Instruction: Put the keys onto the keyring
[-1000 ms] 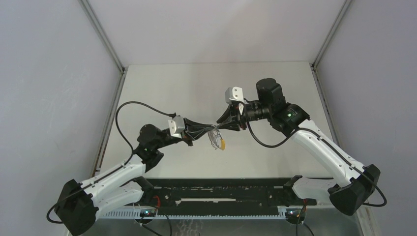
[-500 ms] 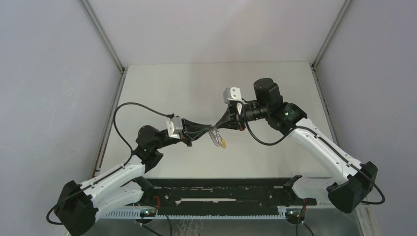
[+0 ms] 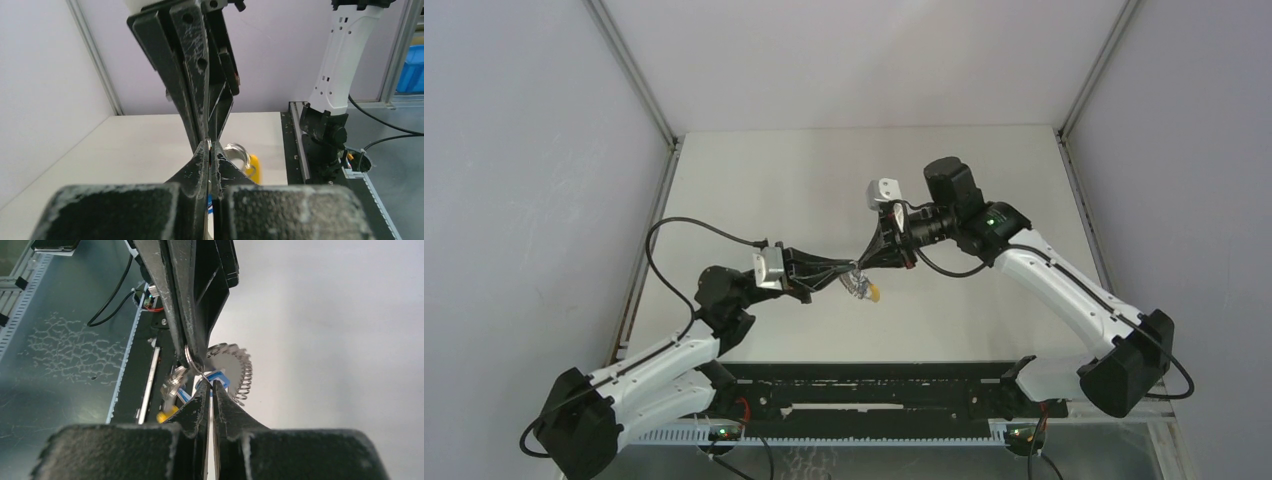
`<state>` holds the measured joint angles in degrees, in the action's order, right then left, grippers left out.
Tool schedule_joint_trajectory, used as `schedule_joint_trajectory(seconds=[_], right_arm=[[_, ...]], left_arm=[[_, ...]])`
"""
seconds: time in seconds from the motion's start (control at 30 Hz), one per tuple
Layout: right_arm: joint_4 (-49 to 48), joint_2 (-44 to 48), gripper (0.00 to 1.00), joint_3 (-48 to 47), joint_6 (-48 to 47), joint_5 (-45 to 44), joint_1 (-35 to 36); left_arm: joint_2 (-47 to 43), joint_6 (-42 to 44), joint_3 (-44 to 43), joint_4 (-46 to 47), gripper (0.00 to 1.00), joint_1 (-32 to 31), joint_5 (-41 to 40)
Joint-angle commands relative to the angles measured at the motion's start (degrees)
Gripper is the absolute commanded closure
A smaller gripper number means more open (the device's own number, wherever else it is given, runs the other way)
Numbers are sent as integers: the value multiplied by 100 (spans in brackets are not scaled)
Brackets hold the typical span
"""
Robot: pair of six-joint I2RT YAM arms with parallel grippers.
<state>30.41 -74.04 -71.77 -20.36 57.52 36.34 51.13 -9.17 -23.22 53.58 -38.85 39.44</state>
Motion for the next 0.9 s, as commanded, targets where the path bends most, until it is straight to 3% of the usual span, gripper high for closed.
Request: schedule_joint_trajectory(seconds=[0.0, 0.3, 0.53, 0.87], right_arm=[[511, -285, 100, -388, -220, -135, 221], [547, 313, 84, -197, -583, -465, 202], [-752, 1120, 78, 663, -321, -374, 102], [-1999, 1116, 76, 1033, 77, -91, 201]], left_arm=[[23, -279, 69, 1218, 100, -17, 161], [93, -273, 169, 1287, 100, -17, 187], [58, -345, 214, 1414, 100, -23, 204], [97, -573, 232, 1750, 100, -26, 255]])
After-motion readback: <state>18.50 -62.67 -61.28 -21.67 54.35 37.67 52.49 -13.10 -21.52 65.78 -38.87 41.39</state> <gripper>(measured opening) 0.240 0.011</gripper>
